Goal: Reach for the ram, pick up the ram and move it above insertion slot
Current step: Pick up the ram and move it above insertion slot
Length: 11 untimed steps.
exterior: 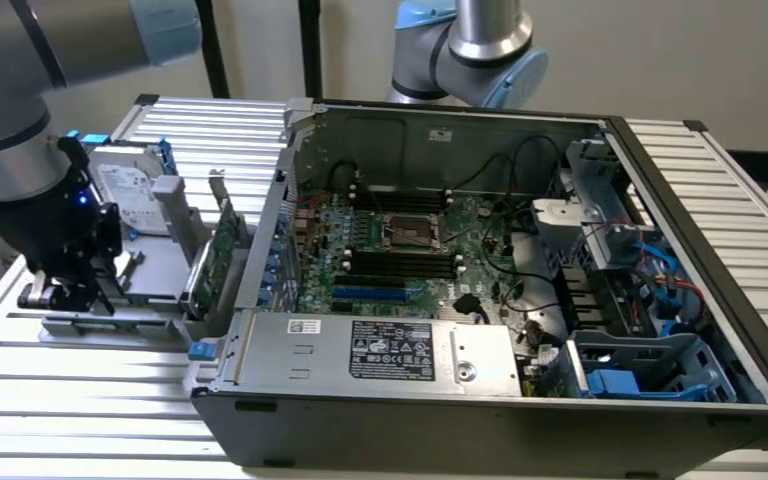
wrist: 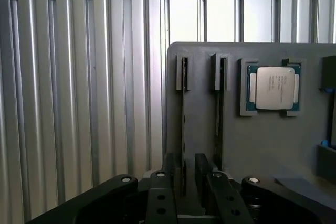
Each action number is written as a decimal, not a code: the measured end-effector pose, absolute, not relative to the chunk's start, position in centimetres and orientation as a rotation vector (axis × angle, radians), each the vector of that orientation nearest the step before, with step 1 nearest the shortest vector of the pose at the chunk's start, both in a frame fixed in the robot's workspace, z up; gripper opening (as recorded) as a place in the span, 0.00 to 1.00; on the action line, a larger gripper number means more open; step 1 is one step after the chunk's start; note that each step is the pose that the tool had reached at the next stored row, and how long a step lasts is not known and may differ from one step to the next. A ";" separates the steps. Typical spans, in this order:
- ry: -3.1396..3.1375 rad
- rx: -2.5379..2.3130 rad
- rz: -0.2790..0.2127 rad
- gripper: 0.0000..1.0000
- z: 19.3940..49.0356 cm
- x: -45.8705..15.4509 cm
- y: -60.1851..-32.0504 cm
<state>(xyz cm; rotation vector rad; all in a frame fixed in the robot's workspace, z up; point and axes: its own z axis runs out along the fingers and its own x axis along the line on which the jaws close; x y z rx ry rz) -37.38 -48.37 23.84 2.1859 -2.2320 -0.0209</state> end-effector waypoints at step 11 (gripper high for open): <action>-2.193 2.225 -0.020 0.31 21.8 -37.5 -48.4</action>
